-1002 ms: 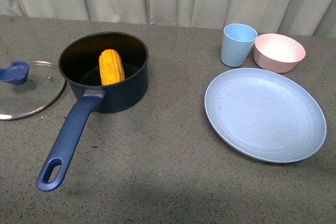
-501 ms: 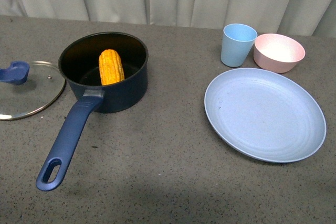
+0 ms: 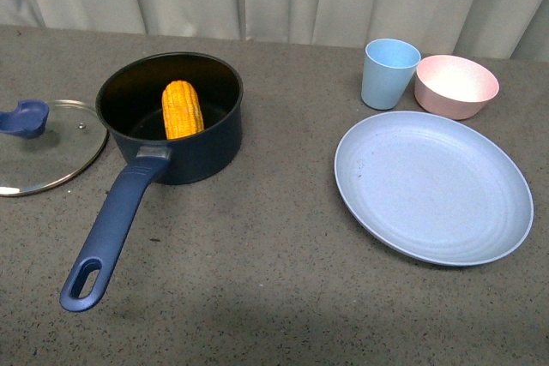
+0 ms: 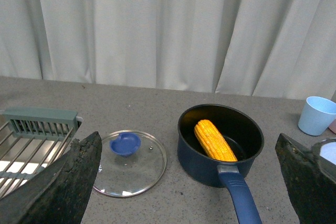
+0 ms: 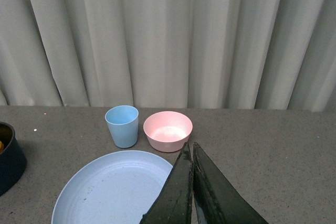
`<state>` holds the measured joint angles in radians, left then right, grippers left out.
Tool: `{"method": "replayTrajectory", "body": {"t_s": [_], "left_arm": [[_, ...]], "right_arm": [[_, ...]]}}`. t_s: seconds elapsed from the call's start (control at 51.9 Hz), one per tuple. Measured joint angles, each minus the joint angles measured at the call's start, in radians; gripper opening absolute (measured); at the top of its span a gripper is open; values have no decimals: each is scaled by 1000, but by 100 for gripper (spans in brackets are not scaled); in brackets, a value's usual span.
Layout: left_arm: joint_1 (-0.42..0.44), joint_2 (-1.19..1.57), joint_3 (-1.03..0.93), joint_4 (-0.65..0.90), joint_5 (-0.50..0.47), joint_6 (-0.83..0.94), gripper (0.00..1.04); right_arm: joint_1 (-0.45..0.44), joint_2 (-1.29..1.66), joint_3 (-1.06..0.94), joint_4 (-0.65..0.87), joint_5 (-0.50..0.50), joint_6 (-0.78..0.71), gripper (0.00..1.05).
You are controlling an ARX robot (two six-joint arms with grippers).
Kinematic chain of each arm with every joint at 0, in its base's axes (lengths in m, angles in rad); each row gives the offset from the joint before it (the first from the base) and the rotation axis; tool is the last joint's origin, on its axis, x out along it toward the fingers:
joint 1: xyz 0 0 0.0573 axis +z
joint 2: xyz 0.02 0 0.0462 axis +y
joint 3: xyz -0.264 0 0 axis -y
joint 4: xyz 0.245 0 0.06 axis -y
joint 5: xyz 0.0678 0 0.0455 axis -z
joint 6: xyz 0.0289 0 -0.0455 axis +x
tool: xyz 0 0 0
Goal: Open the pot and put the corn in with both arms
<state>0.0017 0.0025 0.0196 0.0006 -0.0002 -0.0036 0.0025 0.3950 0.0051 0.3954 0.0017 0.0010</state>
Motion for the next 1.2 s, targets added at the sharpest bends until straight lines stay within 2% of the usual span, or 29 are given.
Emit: {"method": "replayTrajectory", "body": {"t_s": [0.79,0.887,1.099,1.195], "left_arm": [[0,0,0,0,0,0,98],[0,0,0,0,0,0,98],[0,0,0,0,0,0,98],[0,0,0,0,0,0,98]], "right_arm": [[0,-223,0,-220,0,0,1],[0,-348,0,-380,-3,0,1],[0,-390,0,-393,-3,-1,1],[0,-390,0,-394,-3,-2,14]]}}
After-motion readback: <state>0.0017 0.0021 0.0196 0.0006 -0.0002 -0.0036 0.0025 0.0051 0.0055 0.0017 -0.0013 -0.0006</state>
